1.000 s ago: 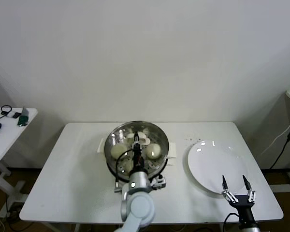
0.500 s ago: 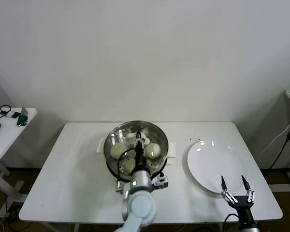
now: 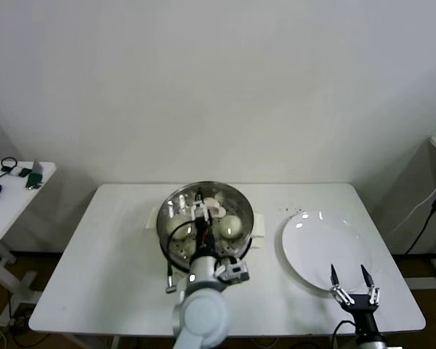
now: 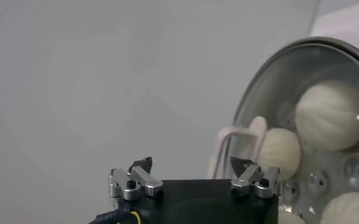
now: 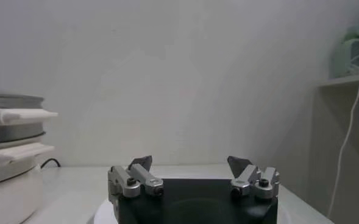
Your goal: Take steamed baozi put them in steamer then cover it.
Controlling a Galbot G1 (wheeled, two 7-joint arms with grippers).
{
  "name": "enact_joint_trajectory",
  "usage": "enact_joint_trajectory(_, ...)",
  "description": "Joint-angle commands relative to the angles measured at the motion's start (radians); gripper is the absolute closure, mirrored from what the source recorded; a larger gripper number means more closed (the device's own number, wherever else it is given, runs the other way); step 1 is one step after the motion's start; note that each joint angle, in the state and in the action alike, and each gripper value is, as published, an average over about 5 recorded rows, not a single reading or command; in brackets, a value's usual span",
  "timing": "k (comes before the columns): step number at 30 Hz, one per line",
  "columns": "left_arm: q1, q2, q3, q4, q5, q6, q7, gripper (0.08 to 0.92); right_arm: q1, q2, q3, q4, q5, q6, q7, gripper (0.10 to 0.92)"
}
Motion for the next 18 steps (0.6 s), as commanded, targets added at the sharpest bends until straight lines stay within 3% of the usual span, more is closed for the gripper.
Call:
enact_joint_trajectory(1,0.074,0.216,-0.050,-0.173,-0.330,-0.053,-0.159,0.191,-0.001,0.001,-0.004,0.016,-0.009,-0.061,0.046,0.203)
enact_joint_trajectory(6,0.131,0.292,-0.149,-0.204,-0.714,-0.182,-0.323,0.177,-0.008,0.002,-0.011,0.042,-0.014,-0.077,0.070,0.203)
enact_joint_trajectory(10,0.219,0.327,-0.313,-0.244,-1.024,-0.321,-0.414,0.177,-0.012,0.013,-0.008,0.063,-0.034,-0.089,0.082,0.203)
enact_joint_trajectory(18,0.324,0.289,-0.742,-0.193,-1.627,-0.540,-0.381,0.177,-0.023,0.014,-0.003,0.102,-0.055,-0.099,0.092,0.203)
